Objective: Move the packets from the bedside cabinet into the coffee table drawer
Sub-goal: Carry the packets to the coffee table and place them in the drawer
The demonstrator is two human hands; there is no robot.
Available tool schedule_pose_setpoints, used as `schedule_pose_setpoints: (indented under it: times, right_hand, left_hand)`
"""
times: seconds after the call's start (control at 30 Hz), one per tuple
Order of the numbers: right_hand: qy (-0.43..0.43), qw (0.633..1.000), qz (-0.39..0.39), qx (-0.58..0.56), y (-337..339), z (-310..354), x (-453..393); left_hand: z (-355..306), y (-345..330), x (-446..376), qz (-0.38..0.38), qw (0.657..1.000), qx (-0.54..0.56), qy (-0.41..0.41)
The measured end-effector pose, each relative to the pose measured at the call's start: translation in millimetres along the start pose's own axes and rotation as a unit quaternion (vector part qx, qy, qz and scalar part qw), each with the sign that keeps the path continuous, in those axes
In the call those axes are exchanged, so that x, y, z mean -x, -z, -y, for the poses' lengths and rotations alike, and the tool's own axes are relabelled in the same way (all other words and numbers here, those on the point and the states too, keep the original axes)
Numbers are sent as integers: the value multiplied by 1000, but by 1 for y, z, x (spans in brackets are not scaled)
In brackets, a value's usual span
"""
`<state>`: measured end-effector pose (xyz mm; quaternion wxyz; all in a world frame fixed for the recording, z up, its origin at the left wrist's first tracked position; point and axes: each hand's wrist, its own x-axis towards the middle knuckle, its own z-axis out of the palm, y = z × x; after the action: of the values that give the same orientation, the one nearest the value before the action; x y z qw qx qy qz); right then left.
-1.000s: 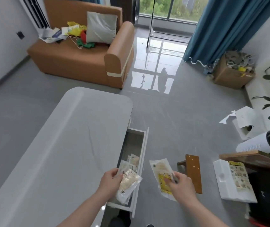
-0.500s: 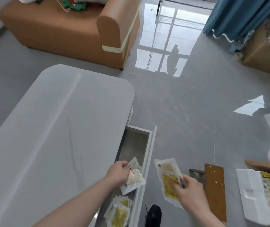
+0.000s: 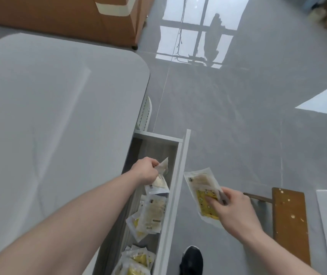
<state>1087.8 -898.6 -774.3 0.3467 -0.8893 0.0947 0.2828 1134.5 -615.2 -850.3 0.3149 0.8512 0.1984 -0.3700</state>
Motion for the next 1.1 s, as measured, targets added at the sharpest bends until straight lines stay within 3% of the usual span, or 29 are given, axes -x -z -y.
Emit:
schedule_pose_setpoints:
  times: [0.2, 0.5, 0.63, 0.73, 0.9, 1.03, 1.1]
  right_hand:
    - [3, 1000, -2, -25, 5, -3, -7]
    - [5, 997, 6, -77, 10, 4, -9]
    - [4, 994, 11, -111, 5, 7, -11]
    - [-5, 987, 22, -158, 0, 11, -9]
    - [-25, 966, 65, -248, -6, 26, -8]
    - [-55, 944, 106, -307, -14, 39, -13]
    - [-70, 941, 114, -310, -21, 44, -14]
  left_hand:
    - [0, -8, -3, -118, 991, -47, -44]
    - [6, -14, -5, -206, 974, 82, -44]
    - [-4, -21, -10, -103, 995, 10, -5]
    - [1, -28, -3, -90, 996, -3, 11]
    - [-1, -30, 38, -105, 974, 201, -22]
    - [-12, -22, 68, 95, 898, 429, -26]
    - [-14, -22, 79, 114, 886, 446, -51]
